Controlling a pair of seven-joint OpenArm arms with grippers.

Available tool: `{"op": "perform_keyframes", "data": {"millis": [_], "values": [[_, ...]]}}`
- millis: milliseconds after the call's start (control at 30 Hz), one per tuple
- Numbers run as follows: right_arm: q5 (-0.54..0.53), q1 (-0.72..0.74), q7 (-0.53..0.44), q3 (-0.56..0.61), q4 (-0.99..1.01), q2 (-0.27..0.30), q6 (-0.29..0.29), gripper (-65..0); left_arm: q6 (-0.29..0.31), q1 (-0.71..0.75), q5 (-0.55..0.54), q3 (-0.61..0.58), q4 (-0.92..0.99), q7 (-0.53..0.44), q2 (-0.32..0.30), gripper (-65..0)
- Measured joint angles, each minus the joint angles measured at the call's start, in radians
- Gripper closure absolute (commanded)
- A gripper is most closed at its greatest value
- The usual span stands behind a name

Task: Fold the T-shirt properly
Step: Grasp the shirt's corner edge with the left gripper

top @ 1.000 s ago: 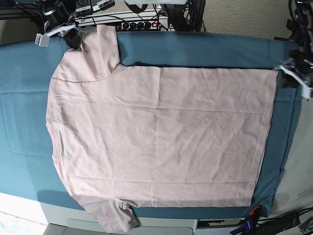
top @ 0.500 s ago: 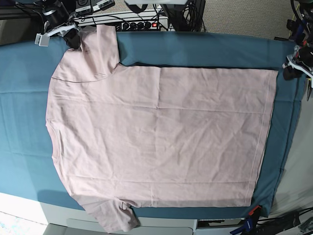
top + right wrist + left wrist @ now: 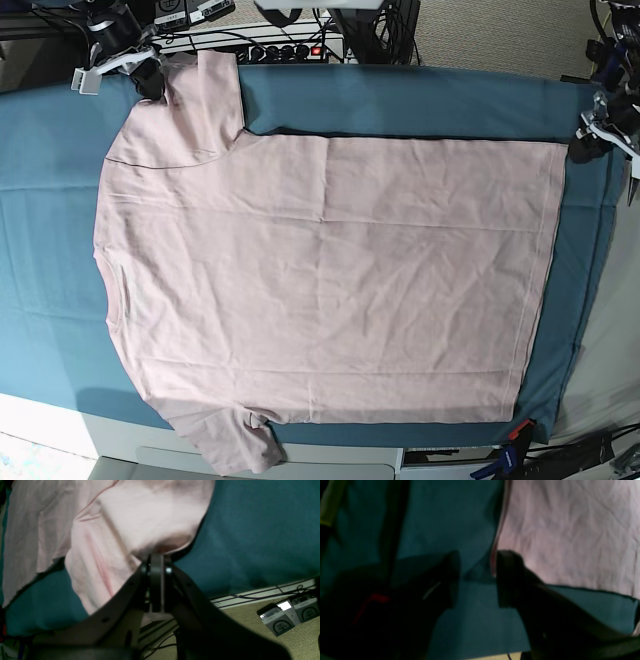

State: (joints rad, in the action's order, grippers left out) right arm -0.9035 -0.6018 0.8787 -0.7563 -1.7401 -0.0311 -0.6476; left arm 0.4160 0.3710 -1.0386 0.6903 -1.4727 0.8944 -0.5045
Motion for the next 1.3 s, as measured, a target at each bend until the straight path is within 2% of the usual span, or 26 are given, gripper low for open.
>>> {"op": "perform_keyframes", "data": {"millis": [333,700,1000,1200,1300], "values": [[0.000,0.000,0.000,0.000,0.000,0.000,0.000,0.0,0.016,-0.003,-0.019,-0.002,0.000,0.015,0.031,-24.9],[0.000,0.000,0.000,0.000,0.000,0.000,0.000,0.0,0.023,-0.003,-0.030,-0.004,0.000,0.019,0.030,-24.9],[0.000,0.000,0.000,0.000,0.000,0.000,0.000,0.0,0.054,-0.015,-0.051,-0.147,-0.005,-0.009,0.025,-24.9],[0.000,0.000,0.000,0.000,0.000,0.000,0.000,0.0,0.054,-0.020,-0.051,-0.159,-0.006,-0.013,0.028,-24.9],[0.000,0.000,0.000,0.000,0.000,0.000,0.000,0.0,0.054,-0.020,-0.051,-0.159,-0.006,-0.013,0.028,-21.1]]}}
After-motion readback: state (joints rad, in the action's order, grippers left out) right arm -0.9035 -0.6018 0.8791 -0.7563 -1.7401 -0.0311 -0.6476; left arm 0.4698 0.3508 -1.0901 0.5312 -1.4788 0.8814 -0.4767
